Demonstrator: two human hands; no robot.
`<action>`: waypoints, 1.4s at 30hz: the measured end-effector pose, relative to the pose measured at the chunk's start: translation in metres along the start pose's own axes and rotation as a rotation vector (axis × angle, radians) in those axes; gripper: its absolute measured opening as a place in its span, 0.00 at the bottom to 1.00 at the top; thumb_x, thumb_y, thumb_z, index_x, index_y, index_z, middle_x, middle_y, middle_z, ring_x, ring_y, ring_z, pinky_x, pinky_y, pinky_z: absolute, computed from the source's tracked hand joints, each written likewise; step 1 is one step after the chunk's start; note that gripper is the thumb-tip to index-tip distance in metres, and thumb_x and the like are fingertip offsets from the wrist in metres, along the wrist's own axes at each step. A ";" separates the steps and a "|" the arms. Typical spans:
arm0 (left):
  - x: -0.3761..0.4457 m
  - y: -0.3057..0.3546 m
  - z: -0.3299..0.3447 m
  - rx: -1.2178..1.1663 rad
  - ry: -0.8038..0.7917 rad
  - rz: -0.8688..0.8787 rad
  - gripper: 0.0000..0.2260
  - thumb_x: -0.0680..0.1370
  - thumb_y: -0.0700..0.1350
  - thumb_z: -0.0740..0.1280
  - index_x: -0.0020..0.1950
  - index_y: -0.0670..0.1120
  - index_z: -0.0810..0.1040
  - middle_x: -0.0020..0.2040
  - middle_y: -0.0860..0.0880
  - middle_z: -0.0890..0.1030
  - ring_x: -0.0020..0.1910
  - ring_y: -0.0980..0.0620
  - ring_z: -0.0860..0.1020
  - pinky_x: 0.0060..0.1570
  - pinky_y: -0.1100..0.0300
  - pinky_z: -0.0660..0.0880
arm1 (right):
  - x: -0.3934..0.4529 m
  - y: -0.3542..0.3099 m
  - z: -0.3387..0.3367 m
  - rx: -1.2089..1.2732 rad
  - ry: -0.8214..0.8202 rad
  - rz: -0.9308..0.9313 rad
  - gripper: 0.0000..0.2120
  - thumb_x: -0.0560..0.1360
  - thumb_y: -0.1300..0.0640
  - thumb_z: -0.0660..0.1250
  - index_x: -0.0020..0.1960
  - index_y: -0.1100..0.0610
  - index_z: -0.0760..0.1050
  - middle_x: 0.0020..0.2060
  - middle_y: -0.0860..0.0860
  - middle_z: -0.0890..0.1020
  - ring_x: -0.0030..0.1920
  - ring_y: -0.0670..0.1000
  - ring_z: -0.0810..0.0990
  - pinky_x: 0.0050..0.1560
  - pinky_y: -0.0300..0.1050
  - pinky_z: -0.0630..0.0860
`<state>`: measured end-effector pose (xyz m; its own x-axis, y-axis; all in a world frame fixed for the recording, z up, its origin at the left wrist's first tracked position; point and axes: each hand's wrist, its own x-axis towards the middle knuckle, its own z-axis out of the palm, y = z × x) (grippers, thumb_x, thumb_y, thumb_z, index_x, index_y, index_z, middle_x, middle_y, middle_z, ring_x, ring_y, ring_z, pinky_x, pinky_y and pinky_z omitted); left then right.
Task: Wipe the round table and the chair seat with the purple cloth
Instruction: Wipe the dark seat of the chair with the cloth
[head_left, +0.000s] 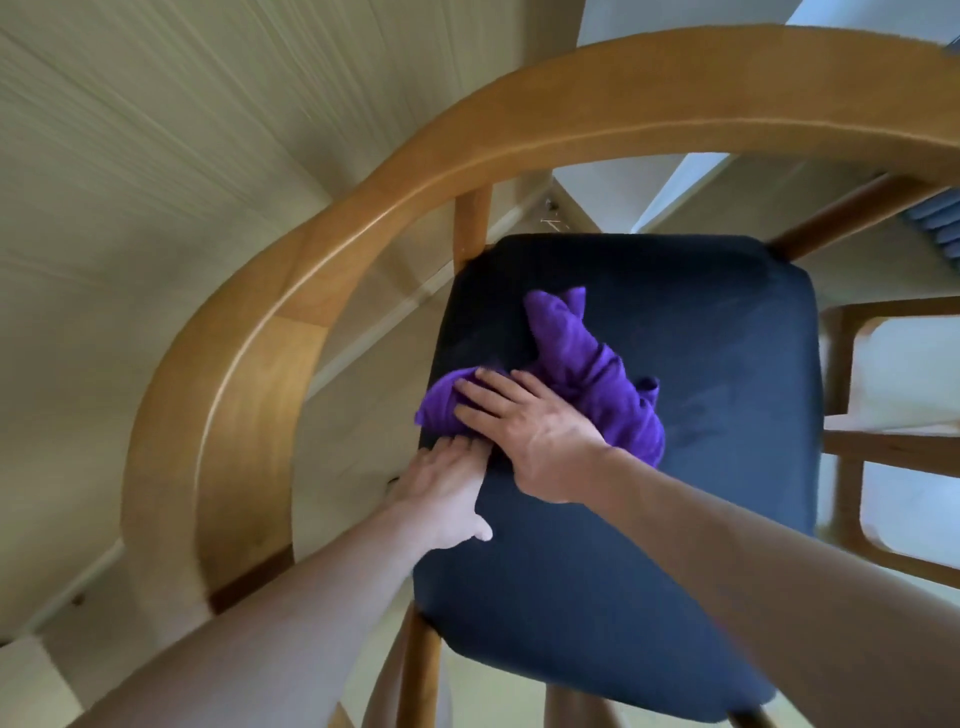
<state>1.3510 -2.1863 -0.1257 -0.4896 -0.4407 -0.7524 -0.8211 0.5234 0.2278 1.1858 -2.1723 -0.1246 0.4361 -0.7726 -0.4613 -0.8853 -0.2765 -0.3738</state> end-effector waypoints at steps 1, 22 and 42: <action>0.001 -0.001 0.003 -0.005 0.021 0.014 0.40 0.66 0.58 0.81 0.69 0.48 0.62 0.65 0.48 0.70 0.64 0.46 0.70 0.63 0.52 0.71 | -0.001 0.014 -0.004 -0.049 0.005 -0.021 0.38 0.77 0.57 0.63 0.83 0.48 0.49 0.83 0.46 0.45 0.82 0.51 0.42 0.81 0.52 0.42; 0.000 -0.012 0.005 -0.127 0.105 0.087 0.37 0.62 0.55 0.83 0.49 0.53 0.54 0.49 0.56 0.62 0.46 0.53 0.62 0.46 0.58 0.61 | 0.042 0.046 -0.054 0.034 0.104 0.310 0.43 0.74 0.62 0.64 0.83 0.58 0.46 0.83 0.52 0.47 0.82 0.51 0.42 0.81 0.49 0.38; 0.006 -0.012 0.006 -0.159 -0.010 0.032 0.42 0.66 0.56 0.82 0.74 0.48 0.66 0.71 0.45 0.72 0.69 0.41 0.72 0.57 0.56 0.68 | 0.064 -0.033 -0.029 -0.037 -0.104 -0.002 0.27 0.77 0.55 0.65 0.76 0.45 0.66 0.79 0.46 0.65 0.82 0.51 0.48 0.80 0.57 0.39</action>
<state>1.3592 -2.1912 -0.1366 -0.5143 -0.4179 -0.7489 -0.8414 0.4148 0.3463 1.2384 -2.2290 -0.1179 0.4503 -0.7091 -0.5427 -0.8891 -0.3002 -0.3455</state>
